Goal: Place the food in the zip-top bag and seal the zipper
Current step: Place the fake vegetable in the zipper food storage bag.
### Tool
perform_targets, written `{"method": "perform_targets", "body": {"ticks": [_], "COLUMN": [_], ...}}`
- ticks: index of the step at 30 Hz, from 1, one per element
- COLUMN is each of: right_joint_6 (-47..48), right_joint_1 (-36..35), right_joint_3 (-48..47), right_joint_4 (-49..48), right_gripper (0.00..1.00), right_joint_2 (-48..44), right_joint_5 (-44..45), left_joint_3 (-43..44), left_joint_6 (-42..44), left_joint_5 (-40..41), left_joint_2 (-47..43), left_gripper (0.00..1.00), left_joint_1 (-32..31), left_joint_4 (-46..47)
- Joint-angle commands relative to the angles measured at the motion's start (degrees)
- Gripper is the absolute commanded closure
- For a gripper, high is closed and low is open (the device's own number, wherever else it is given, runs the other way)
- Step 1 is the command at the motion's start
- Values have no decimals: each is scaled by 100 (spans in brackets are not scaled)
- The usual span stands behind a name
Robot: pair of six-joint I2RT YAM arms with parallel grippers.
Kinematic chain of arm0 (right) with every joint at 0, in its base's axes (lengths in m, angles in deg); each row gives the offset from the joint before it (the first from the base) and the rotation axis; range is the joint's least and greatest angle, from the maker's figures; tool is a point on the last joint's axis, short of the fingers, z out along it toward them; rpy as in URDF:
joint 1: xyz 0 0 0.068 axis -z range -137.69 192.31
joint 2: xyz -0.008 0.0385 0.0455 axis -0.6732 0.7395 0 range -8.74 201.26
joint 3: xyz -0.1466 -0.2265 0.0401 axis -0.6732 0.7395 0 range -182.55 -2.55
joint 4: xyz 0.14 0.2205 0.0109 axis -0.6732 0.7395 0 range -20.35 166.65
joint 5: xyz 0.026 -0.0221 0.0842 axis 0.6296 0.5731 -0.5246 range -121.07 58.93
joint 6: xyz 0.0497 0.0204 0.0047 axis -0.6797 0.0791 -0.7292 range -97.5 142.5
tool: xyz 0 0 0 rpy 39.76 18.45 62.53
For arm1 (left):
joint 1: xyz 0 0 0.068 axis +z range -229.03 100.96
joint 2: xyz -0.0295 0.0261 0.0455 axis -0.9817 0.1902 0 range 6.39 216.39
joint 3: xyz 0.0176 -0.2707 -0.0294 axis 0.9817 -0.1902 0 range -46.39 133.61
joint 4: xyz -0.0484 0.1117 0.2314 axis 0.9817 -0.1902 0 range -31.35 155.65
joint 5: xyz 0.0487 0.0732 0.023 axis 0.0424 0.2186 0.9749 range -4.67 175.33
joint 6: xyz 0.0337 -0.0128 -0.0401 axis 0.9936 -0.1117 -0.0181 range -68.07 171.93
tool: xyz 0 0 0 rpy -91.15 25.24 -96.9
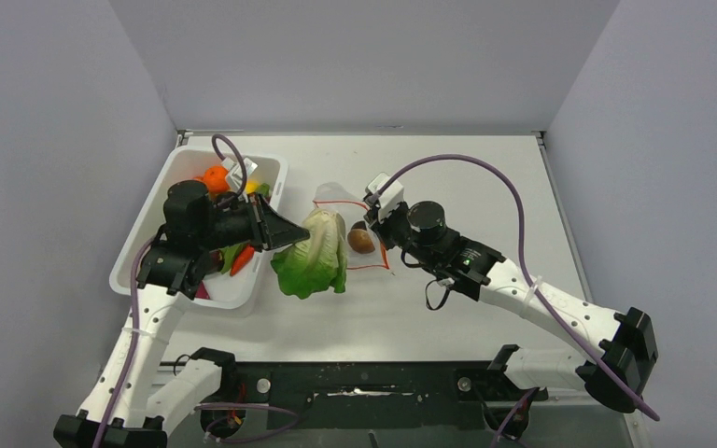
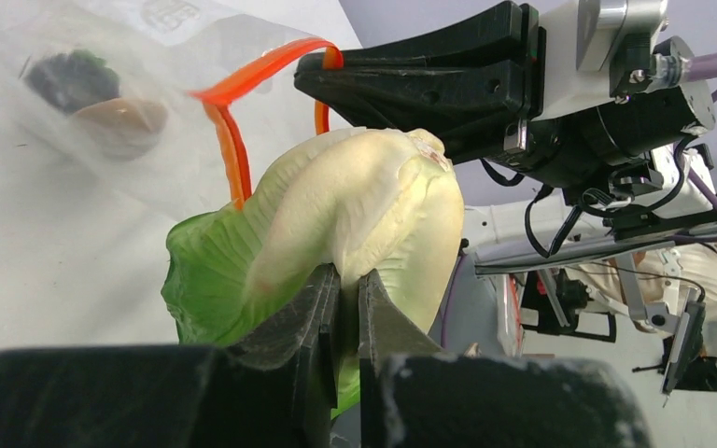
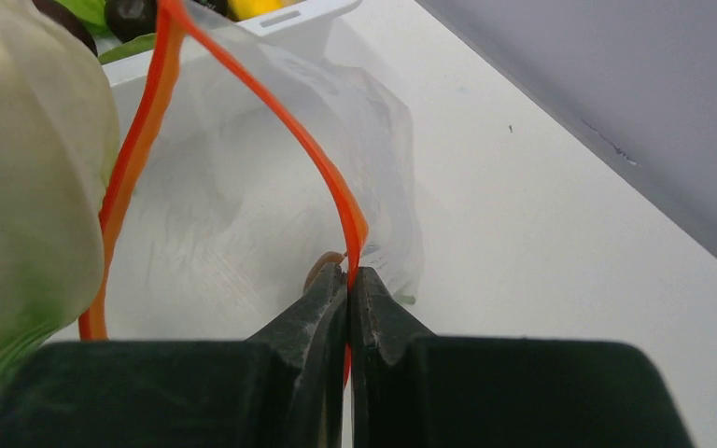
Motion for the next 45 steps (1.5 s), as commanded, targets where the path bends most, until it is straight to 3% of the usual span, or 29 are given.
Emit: {"method": "perform_targets", "body": {"ticks": [1, 18, 28, 40, 45], "right_joint_6": [581, 665, 753, 474, 706], "right_joint_1": [-122, -562, -718, -651, -717], "right_joint_3": [-116, 196, 366, 331, 683], "right_joint_4": [-746, -1541, -1703, -1672, -2112], "right_gripper": [100, 100, 100, 100, 100], "right_joint_2": [53, 182, 343, 567, 323], "right_joint_5": [-83, -178, -24, 532, -99], "left_joint_3": [-45, 158, 122, 335, 354], "left_joint_6": [-126, 124, 229, 931, 667], "left_joint_5": [357, 1614, 1339, 1455, 1724], "left_joint_2": [146, 670, 875, 843, 1008], "left_gripper": [100, 100, 100, 100, 100], "left_joint_1": [-257, -461, -525, -593, -593], "left_joint_4": [589, -331, -382, -1372, -1178]}}
